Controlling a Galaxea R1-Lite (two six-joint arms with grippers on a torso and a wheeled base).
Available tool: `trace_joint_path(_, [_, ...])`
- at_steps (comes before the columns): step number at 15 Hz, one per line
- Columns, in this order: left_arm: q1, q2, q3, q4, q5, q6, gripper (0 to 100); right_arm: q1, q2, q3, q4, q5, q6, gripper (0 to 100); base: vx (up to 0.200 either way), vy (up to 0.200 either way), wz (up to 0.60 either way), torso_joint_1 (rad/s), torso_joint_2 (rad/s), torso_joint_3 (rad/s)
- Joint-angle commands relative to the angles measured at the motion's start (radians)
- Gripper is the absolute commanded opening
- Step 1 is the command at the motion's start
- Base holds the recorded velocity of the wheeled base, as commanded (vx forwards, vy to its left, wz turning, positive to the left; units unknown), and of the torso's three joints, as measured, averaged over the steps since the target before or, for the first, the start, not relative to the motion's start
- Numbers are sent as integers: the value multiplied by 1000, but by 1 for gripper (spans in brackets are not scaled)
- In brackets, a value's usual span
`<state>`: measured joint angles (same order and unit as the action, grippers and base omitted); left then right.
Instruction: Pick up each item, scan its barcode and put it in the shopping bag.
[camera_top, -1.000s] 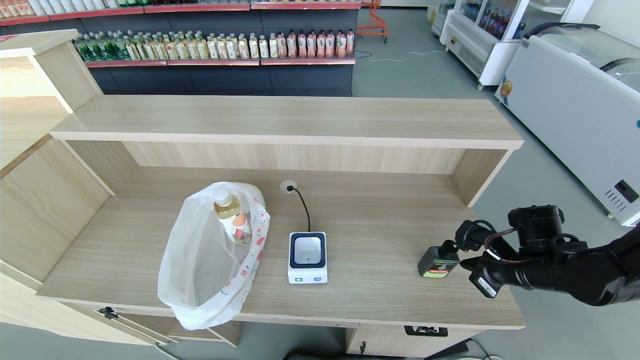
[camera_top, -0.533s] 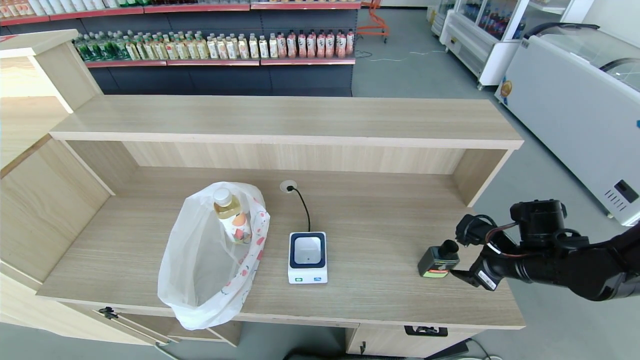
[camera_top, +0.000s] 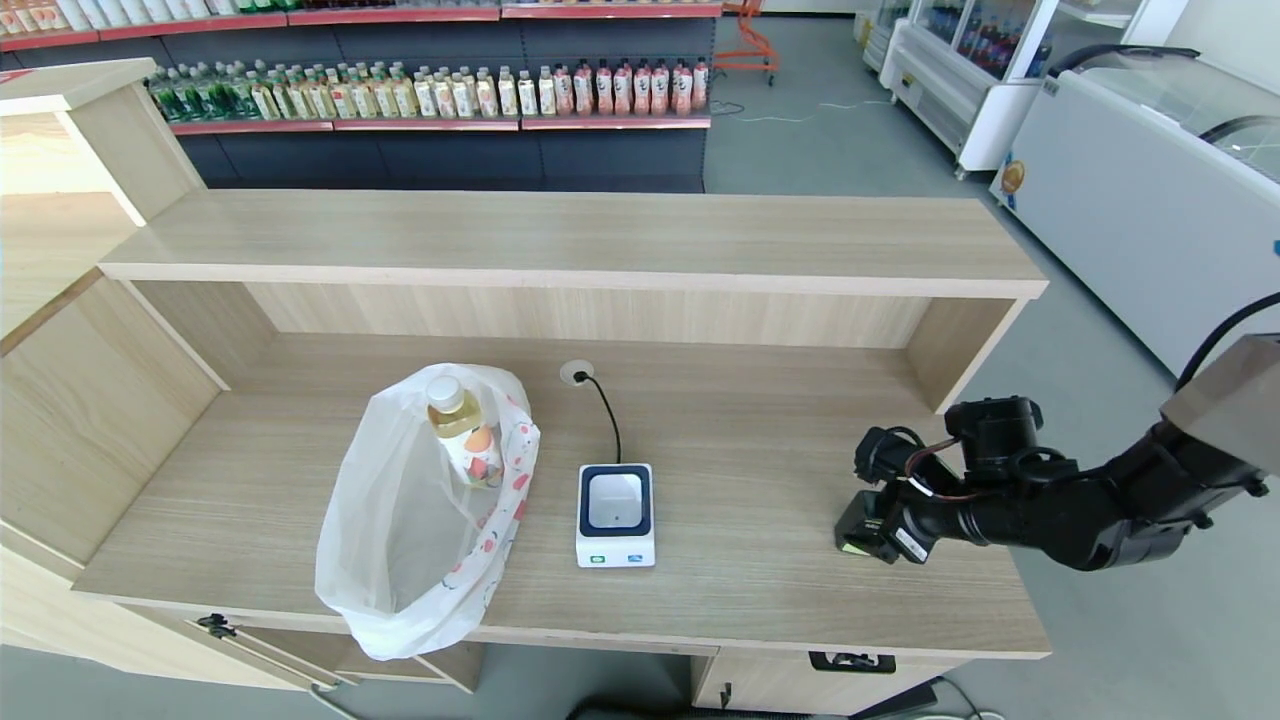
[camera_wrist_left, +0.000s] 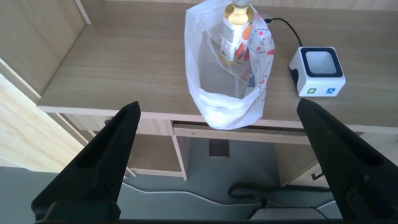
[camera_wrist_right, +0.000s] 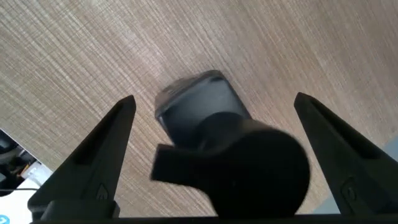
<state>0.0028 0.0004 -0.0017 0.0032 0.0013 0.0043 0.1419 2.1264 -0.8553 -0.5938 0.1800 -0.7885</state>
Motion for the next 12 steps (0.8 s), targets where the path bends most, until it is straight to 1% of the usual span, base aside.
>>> trace_joint_path(1, [0, 0, 0, 0, 0, 0, 100, 24, 60, -30, 0, 7, 0, 0, 0, 0, 0, 0, 0, 0])
trace_joint_path(3, [0, 0, 0, 0, 0, 0, 100, 39, 70, -51, 0, 6, -1, 0, 0, 0, 0, 0, 0, 0])
trace_joint_path(6, [0, 0, 0, 0, 0, 0, 100, 39, 44, -50, -17, 7, -8, 0, 0, 0, 0, 0, 0, 0])
trace_joint_path(8, [0, 0, 0, 0, 0, 0, 100, 30, -26, -39, -27, 3, -12, 0, 0, 0, 0, 0, 0, 0])
trace_joint_path(10, [0, 0, 0, 0, 0, 0, 100, -50, -157, 38, -46, -2, -135, 0, 0, 0, 0, 0, 0, 0])
trace_joint_path(12, [0, 0, 0, 0, 0, 0, 100, -163, -275, 151, -70, 7, -299, 0, 0, 0, 0, 0, 0, 0])
